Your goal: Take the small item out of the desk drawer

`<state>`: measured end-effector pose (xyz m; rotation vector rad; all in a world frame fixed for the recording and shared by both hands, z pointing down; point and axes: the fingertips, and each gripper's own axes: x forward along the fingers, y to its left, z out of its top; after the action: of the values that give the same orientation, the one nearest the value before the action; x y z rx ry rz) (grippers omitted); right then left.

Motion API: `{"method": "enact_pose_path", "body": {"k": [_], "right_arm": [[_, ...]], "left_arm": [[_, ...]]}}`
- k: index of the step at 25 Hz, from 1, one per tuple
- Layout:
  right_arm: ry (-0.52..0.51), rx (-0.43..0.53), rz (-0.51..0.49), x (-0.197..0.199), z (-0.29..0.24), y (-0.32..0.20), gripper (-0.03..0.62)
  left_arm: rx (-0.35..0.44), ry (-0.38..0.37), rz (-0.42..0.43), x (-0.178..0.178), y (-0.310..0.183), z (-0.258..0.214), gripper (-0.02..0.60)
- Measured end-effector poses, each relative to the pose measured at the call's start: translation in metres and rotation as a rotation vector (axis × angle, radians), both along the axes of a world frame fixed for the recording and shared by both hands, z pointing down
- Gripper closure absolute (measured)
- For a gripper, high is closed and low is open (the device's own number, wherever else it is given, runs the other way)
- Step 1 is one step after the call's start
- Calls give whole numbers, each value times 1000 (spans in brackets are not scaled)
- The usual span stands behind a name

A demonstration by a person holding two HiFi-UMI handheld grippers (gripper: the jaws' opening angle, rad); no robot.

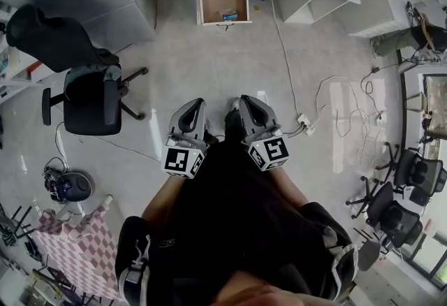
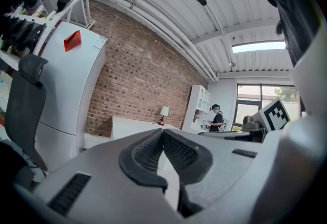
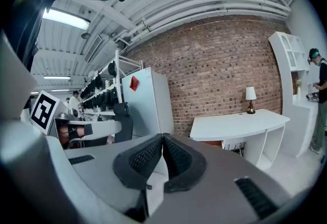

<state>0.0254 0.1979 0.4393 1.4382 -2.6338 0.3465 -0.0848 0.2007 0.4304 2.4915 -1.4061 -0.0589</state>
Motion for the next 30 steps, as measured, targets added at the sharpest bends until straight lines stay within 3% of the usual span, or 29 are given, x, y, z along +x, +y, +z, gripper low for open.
{"method": "enact_pose_path", "body": {"k": [9,16,25,30], "right_arm": [[-8,-9,-51,-16,10,-57,566],[-49,1,-76,-15,10,-145,566],[-60,-29,-70,30,24,-278,566],[-32,-53,-56,51,44,-332,566]], "left_arm": [[-25,-15,-85,-24,-43,11,572],[-20,-59,-142,-32,-125,4,572],[-29,-105,-102,20,-255,0,572],[-13,-116,-80,40,-301,1,572]]}}
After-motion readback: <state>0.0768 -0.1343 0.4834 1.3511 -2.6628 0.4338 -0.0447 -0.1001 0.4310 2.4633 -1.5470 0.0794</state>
